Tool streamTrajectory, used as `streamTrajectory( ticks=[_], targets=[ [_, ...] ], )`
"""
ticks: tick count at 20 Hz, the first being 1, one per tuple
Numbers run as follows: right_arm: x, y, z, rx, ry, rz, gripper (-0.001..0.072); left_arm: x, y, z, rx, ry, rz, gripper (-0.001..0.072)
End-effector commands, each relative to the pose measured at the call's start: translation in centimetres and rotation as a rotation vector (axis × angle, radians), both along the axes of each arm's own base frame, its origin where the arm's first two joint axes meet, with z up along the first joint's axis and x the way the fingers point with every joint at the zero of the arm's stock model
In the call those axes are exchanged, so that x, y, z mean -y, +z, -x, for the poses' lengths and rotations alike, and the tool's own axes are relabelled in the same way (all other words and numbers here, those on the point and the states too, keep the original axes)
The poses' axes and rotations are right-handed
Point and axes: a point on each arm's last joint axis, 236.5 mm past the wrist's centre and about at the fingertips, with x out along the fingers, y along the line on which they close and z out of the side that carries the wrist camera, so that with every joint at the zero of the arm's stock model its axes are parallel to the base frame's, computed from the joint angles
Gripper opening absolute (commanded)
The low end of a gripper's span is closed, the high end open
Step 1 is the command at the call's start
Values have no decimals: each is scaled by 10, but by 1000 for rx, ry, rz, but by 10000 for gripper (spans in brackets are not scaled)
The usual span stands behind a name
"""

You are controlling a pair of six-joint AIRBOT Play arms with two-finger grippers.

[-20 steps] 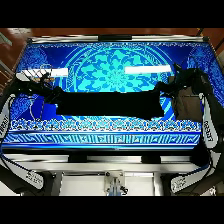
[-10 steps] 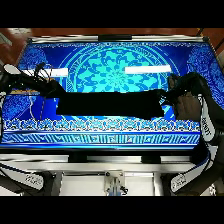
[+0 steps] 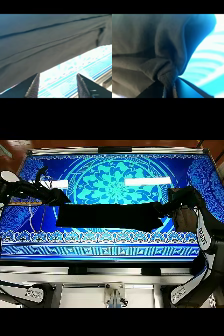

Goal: Fold the shirts.

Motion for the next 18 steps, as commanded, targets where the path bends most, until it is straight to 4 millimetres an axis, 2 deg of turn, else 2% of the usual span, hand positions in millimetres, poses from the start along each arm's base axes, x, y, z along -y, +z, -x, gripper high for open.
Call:
streamTrajectory(
  ticks=[1, 4, 8, 10, 12, 14, 15, 18],
  targets=[
    [-9, 55, 1, 74, 37, -38, 60, 39, 4, -1, 38, -46, 25, 295],
    [-12, 119, 8, 173, 28, -28, 60, 94, -19, 9, 40, -105, 21, 38],
    [-18, 187, 42, 229, 45, -25, 60, 171, -58, 40, 17, -186, 8, 38],
    [-21, 216, 61, 257, 52, -21, 60, 206, -63, 48, 37, -188, 13, 38],
    [-24, 241, 78, 289, 49, -16, 60, 242, -57, 49, 93, -174, 57, 38],
    [-26, 262, 92, 327, 45, -9, 60, 276, -49, 54, 110, -144, 128, 38],
    [-27, 270, 98, 343, 41, -7, 60, 291, -53, 61, 97, -145, 148, 37],
    [-31, 287, 116, 356, 50, -15, 60, 322, -85, 82, -9, -109, 156, 36]
  ],
)
